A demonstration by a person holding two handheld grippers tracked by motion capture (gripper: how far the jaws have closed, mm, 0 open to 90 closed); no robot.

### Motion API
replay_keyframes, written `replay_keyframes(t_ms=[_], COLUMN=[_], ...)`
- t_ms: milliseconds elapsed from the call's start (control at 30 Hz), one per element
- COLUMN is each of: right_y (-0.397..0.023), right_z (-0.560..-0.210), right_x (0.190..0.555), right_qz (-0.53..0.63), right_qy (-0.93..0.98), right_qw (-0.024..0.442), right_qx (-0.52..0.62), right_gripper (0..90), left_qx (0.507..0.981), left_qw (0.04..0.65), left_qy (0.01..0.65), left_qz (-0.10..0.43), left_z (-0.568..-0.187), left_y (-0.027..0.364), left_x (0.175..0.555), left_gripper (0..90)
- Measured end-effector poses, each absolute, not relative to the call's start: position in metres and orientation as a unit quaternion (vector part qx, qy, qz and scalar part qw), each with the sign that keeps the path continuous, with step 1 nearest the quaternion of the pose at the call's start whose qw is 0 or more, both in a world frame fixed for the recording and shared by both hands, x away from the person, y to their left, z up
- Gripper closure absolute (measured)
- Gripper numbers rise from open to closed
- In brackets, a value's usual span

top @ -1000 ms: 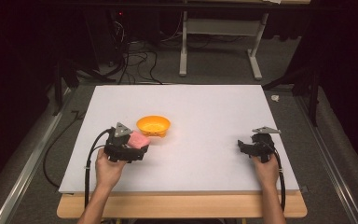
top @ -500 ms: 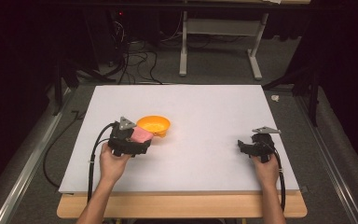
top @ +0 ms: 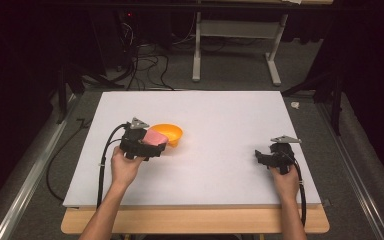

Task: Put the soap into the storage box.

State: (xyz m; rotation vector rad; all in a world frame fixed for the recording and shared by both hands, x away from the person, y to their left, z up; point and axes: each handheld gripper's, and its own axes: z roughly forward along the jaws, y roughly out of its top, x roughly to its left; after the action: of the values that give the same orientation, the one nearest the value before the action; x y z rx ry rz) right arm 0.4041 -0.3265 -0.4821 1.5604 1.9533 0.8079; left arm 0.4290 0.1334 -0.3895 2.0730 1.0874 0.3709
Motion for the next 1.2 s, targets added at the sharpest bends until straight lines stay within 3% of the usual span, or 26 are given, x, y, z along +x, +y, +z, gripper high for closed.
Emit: replay_keyframes(t_ms=[1200], right_y=[-0.327], right_z=[-0.482], right_x=[0.404], right_qz=[0.297], right_qy=[0.719], right_qw=[0.254], right_qx=[0.574], right_gripper=[24.2], left_qx=[0.813], left_qw=[0.327], left_qy=[0.462], left_qz=[0.136], left_z=[-0.402], left_y=[0.111], left_x=[0.477], left_gripper=[13.7])
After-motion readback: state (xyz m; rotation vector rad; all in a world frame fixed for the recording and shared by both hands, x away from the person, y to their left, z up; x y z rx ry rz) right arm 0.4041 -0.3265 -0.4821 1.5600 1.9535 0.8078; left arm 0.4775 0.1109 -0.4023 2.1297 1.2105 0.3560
